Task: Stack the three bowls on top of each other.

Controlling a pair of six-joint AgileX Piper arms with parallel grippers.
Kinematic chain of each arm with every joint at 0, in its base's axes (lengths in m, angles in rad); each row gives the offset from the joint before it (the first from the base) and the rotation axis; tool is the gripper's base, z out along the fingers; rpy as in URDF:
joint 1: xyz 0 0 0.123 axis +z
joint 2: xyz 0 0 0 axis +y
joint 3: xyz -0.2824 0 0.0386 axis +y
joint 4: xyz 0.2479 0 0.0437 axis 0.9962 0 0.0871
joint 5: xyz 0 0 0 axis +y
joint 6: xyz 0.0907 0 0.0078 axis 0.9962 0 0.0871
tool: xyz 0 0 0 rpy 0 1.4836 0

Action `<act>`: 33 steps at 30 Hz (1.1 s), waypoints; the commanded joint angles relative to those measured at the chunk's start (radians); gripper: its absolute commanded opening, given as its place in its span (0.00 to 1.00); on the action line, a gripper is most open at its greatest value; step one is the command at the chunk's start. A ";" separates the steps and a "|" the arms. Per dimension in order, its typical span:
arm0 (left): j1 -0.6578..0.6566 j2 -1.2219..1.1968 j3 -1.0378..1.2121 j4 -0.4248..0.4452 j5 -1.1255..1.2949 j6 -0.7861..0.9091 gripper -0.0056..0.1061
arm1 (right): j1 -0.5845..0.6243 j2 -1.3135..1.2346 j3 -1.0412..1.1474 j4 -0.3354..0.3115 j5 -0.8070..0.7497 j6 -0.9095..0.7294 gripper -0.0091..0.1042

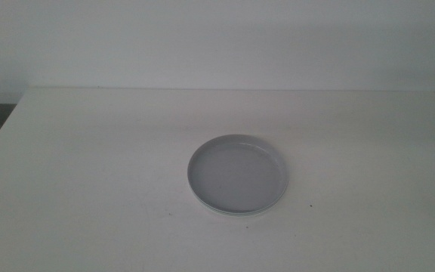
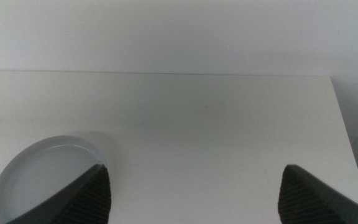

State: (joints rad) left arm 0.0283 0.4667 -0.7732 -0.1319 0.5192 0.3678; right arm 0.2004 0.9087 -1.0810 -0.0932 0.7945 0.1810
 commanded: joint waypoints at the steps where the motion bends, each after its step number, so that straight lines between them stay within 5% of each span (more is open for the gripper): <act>1: 0.002 -0.004 0.007 0.004 -0.031 -0.032 0.89 | -0.005 -0.004 0.005 -0.006 -0.008 0.001 0.87; 6: 0.002 -0.004 0.007 0.053 -0.038 -0.205 0.89 | -0.005 -0.004 0.005 -0.006 -0.008 0.001 0.87; 13: 0.002 -0.004 0.007 0.152 -0.038 -0.212 0.89 | -0.005 -0.004 0.005 -0.006 -0.008 0.001 0.87; 21: 0.002 -0.004 0.005 0.152 -0.038 -0.212 0.89 | -0.005 -0.004 0.005 -0.006 -0.008 0.001 0.87; 24: 0.002 -0.009 0.009 0.085 -0.040 -0.212 0.89 | -0.001 -0.078 0.033 -0.018 -0.016 0.001 0.87; 33: 0.002 -0.217 0.305 0.060 -0.198 -0.212 0.89 | -0.032 -0.474 0.545 -0.063 -0.400 0.001 0.87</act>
State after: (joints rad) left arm 0.0298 0.2855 -0.5146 -0.0598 0.3450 0.1636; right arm 0.1847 0.5027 -0.6220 -0.1391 0.4549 0.1828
